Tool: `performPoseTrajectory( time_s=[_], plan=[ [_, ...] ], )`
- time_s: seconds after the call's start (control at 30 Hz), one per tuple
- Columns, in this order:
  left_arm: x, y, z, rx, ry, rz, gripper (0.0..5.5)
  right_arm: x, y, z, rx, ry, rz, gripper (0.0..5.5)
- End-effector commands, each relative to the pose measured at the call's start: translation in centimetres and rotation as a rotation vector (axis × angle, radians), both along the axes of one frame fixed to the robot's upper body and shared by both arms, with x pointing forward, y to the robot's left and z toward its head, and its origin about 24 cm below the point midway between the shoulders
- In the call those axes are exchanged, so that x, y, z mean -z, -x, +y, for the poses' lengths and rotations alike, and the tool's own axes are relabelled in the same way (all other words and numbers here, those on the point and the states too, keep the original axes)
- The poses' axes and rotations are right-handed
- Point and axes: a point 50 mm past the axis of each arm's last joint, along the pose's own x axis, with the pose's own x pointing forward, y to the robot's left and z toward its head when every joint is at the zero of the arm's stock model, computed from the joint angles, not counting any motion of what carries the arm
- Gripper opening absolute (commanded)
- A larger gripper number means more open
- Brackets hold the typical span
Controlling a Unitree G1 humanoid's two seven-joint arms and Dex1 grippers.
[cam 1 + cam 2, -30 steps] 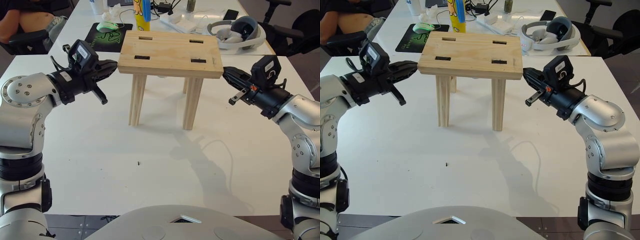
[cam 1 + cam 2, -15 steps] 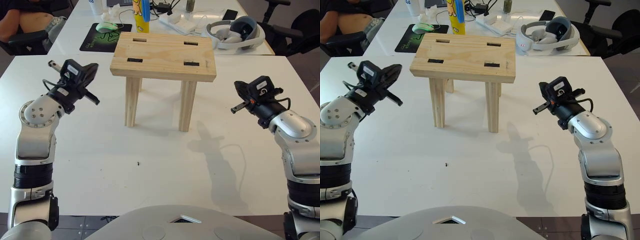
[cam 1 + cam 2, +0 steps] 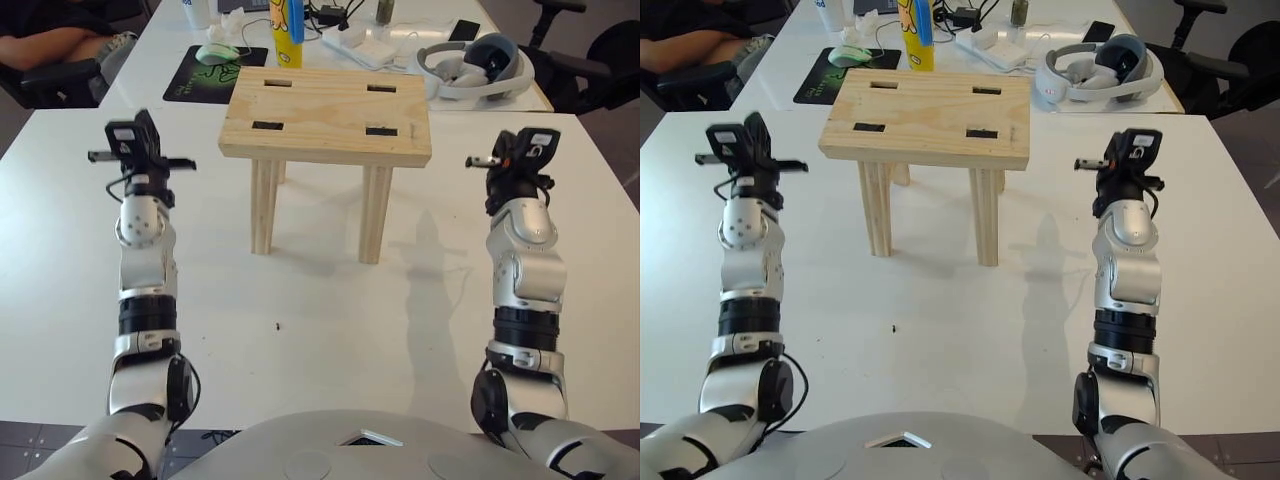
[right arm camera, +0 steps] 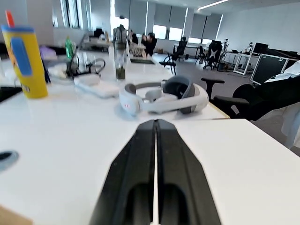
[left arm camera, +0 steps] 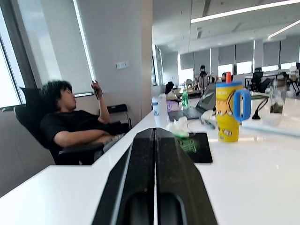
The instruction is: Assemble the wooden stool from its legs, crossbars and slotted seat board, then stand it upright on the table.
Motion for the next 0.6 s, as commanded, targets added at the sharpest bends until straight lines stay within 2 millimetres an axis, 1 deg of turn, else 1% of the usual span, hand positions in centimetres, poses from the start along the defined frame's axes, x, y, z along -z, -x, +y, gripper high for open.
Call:
performPoseTrajectory(
  time_s=[0.03,0.13,0.33,0.43,0.53,0.6],
  plan=[
    [-1.3,-2.3,-0.8,0.017,0.073,-0.017,0.0,-1.1,-1.7,0.6,0.005,-0.015,-0.04,0.04],
    [-2.0,-3.0,-0.9,0.035,0.067,-0.041,0.0,-2.3,-3.0,0.9,0.002,0.041,-0.076,0.04],
    [-2.5,-3.3,-0.5,0.066,0.072,-0.066,0.0,-3.6,-4.3,1.4,-0.008,0.117,-0.132,0.04],
    [-2.9,-3.6,-0.6,0.075,0.056,-0.079,0.0,-3.6,-4.6,1.6,-0.035,0.092,-0.139,0.04],
    [-3.3,-3.9,-1.2,0.112,0.043,-0.092,0.0,-3.1,-4.9,2.1,-0.068,0.076,-0.13,0.04],
    [-3.7,-4.1,-1.9,0.147,0.051,-0.105,0.0,-3.2,-5.0,2.3,-0.08,0.067,-0.145,0.04]
  ],
)
